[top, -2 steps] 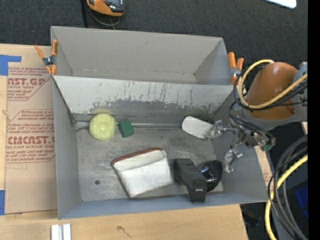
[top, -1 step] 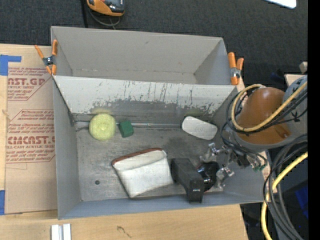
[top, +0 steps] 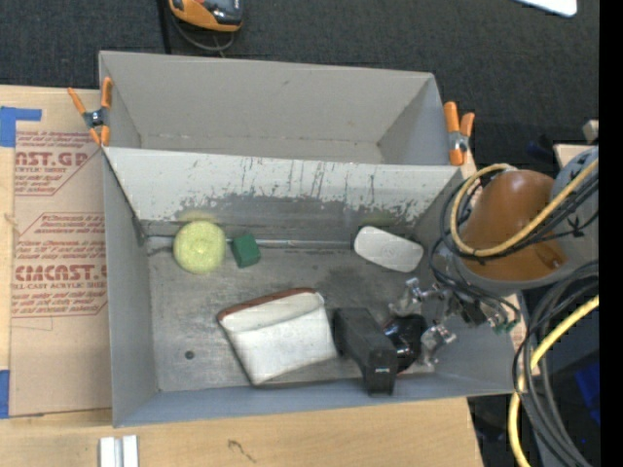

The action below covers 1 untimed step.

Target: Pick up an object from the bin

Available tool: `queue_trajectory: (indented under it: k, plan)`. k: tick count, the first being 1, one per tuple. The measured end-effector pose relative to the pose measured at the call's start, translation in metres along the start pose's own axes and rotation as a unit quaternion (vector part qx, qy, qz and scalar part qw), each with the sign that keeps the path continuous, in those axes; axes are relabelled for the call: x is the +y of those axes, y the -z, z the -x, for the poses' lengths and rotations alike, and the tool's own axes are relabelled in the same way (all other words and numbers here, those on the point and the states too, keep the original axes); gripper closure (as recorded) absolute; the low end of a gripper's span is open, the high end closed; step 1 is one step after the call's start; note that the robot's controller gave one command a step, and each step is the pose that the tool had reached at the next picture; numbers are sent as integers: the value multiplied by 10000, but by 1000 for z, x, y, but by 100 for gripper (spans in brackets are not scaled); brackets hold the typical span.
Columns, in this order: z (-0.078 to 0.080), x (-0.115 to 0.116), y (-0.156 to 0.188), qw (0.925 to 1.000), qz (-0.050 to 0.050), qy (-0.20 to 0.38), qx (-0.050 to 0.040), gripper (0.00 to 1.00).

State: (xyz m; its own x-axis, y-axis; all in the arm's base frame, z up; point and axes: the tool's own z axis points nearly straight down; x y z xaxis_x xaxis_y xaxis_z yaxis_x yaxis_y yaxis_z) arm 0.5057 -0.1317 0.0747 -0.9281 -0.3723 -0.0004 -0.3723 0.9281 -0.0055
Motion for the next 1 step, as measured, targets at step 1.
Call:
queue_trajectory:
  k: [1]
  plan:
    - [7,5,197,9999,2,166,-36,100]
